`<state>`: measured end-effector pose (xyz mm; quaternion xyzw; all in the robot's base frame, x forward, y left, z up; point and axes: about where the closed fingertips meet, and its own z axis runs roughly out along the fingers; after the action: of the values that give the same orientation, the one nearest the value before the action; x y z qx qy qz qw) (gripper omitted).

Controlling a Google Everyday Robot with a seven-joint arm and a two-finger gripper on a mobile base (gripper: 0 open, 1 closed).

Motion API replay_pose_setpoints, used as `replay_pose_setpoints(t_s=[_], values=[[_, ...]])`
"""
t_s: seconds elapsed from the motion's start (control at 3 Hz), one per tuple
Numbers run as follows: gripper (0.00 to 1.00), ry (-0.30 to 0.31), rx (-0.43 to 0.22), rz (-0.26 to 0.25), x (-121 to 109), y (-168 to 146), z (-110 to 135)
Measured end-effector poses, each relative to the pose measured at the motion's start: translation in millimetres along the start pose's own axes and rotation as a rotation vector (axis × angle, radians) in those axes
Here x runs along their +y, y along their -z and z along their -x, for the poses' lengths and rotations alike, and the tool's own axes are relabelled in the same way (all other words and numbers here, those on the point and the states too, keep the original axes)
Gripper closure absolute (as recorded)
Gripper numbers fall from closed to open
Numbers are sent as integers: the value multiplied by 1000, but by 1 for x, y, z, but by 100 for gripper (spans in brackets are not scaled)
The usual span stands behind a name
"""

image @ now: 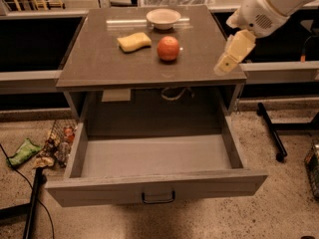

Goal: Place apple into top drawer

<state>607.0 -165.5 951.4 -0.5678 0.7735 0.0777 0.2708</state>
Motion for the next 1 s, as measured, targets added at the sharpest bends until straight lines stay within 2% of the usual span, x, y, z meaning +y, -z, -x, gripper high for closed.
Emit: replay_pose_setpoints(t_s=[0.33,0.67,1.0], values=[[0,-105,-58,-46,-31,-31,10],[0,-115,-66,-55,-34,-33,12],[0,-147,-124,-48,-43,-53,16]])
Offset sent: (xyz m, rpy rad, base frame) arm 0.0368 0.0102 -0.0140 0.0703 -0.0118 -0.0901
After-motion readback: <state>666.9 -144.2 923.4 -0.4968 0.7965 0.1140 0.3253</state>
